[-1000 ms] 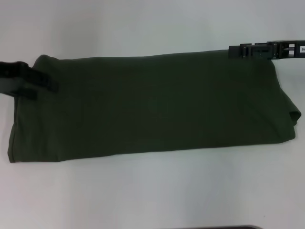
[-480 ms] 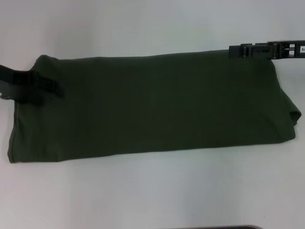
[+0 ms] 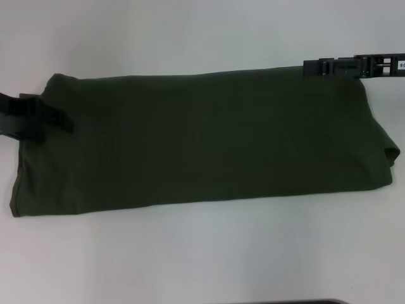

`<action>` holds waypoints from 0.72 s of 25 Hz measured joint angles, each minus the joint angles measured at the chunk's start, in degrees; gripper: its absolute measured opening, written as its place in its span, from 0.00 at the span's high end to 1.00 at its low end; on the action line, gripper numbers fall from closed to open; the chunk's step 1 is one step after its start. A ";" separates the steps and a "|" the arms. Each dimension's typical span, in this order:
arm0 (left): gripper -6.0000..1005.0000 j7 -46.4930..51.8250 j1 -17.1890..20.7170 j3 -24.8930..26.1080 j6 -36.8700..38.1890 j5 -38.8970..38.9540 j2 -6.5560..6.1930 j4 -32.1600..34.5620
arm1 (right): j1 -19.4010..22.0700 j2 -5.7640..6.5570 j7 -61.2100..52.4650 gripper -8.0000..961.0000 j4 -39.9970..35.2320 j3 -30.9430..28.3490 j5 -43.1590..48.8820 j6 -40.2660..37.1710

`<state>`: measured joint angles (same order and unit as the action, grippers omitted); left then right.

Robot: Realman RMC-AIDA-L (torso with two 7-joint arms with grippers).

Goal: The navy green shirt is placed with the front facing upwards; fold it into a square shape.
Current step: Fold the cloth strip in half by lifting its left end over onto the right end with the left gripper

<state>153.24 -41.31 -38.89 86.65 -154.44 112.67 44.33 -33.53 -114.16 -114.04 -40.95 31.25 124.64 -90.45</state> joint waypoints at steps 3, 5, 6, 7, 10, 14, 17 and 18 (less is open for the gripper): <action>0.27 0.45 0.00 -0.26 -0.19 -0.71 -0.06 0.01 | -0.02 0.00 -0.02 0.16 0.00 -0.06 -0.03 0.02; 0.27 0.57 -0.02 -0.31 -0.29 -1.24 -0.07 0.01 | -0.04 0.00 -0.02 0.16 0.00 -0.02 -0.07 0.03; 0.27 0.61 -0.04 -0.32 -0.32 -1.29 -0.08 0.01 | -0.08 0.00 -0.03 0.16 0.00 0.00 -0.09 0.05; 0.27 0.69 -0.05 -0.34 -0.35 -1.33 -0.08 0.01 | -0.11 0.00 -0.04 0.16 0.00 0.01 -0.09 0.07; 0.27 0.89 -0.07 -0.39 -0.47 -1.51 -0.09 0.01 | -0.13 0.00 -0.04 0.16 0.00 -0.07 -0.05 0.13; 0.27 1.05 -0.08 -0.37 -0.53 -1.64 -0.11 0.25 | -0.13 0.00 -0.04 0.16 0.00 -0.18 0.02 0.13; 0.27 1.10 -0.10 -0.17 -0.36 -1.75 -0.35 0.56 | -0.13 0.00 -0.04 0.16 0.00 -0.20 0.04 0.13; 0.27 1.15 -0.11 -0.15 -0.15 -1.75 -0.42 0.72 | -0.13 0.00 -0.04 0.16 0.00 -0.21 0.04 0.13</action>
<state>154.39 -41.42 -39.04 86.50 -156.18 112.25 45.05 -33.66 -114.17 -114.08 -40.95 31.03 124.68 -90.33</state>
